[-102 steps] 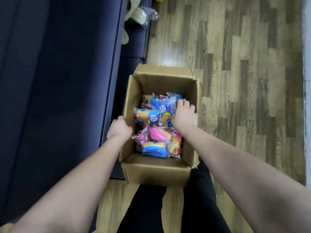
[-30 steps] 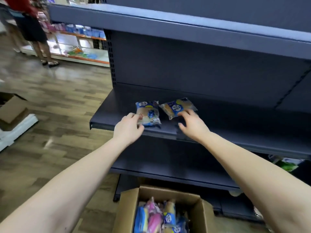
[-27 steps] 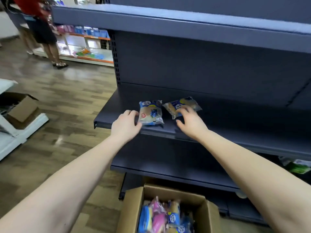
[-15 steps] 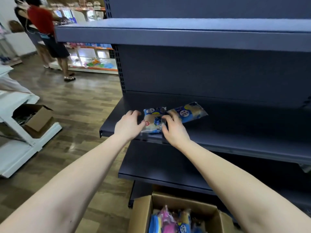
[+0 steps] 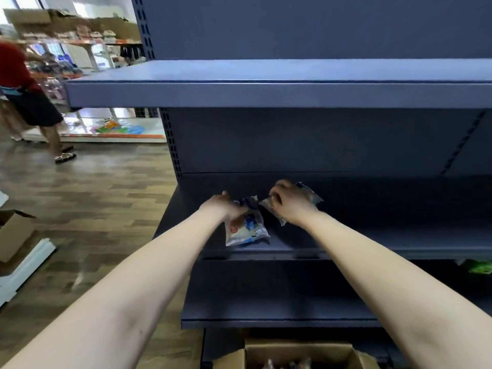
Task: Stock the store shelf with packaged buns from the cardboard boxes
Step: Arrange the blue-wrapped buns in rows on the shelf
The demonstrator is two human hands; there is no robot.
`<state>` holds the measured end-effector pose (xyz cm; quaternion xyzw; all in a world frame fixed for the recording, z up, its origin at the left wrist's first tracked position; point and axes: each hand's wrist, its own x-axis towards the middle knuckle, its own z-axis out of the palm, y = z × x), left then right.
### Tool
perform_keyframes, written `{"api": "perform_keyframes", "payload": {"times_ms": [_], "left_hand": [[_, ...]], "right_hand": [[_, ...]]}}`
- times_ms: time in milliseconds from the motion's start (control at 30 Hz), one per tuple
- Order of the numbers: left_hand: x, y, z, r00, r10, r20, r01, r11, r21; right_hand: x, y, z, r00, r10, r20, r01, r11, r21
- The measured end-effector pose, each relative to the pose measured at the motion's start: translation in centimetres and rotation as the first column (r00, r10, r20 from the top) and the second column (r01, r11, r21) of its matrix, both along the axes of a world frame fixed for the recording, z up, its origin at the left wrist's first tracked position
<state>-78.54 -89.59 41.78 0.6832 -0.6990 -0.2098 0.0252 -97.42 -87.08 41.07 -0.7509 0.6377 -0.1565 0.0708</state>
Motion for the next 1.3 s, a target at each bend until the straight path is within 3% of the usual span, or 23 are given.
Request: {"api": "perform_keyframes", "payload": {"times_ms": [133, 233, 533, 733, 900, 1000, 1133, 1300], "left_hand": [[-0.3, -1.4, -1.2, 0.994, -0.1, 0.033, 0.099, 0.994, 0.044], [-0.6, -1.9, -1.7, 0.994, -0.094, -0.049, 0.094, 0.996, -0.011], [0.7, -2.5, -3.4, 0.985, -0.121, -0.126, 0.109, 0.989, -0.097], [3.3, -2.5, -2.9, 0.966, -0.176, -0.187, 0.18, 0.984, 0.002], [6.4, -1.7, -2.1, 0.942, -0.323, -0.093, 0.33, 0.942, 0.065], [8.7, -1.6, -2.1, 0.954, -0.299, -0.019, 0.299, 0.95, 0.094], [10.8, -1.3, -3.2, 0.942, -0.283, 0.181, 0.286, 0.958, 0.009], [11.0, -1.1, -3.3, 0.944, -0.315, 0.095, 0.323, 0.942, -0.088]], "right_hand": [[1.3, 0.6, -2.0, 1.0, 0.016, -0.014, -0.015, 0.998, 0.065], [2.6, 1.3, -3.5, 1.0, 0.025, 0.005, -0.025, 0.995, 0.098], [4.0, 1.2, -4.6, 0.999, -0.027, -0.042, 0.027, 1.0, 0.005], [5.6, 0.0, -4.5, 0.994, 0.07, -0.082, -0.069, 0.998, 0.01], [8.0, 0.0, -4.4, 0.989, 0.054, -0.14, -0.053, 0.999, 0.008], [9.1, 0.3, -4.4, 0.984, 0.121, -0.133, -0.122, 0.993, 0.0], [9.4, 0.9, -4.6, 0.979, 0.166, -0.116, -0.17, 0.985, -0.025], [8.6, 1.0, -4.0, 0.955, 0.202, -0.219, -0.222, 0.973, -0.071]]}}
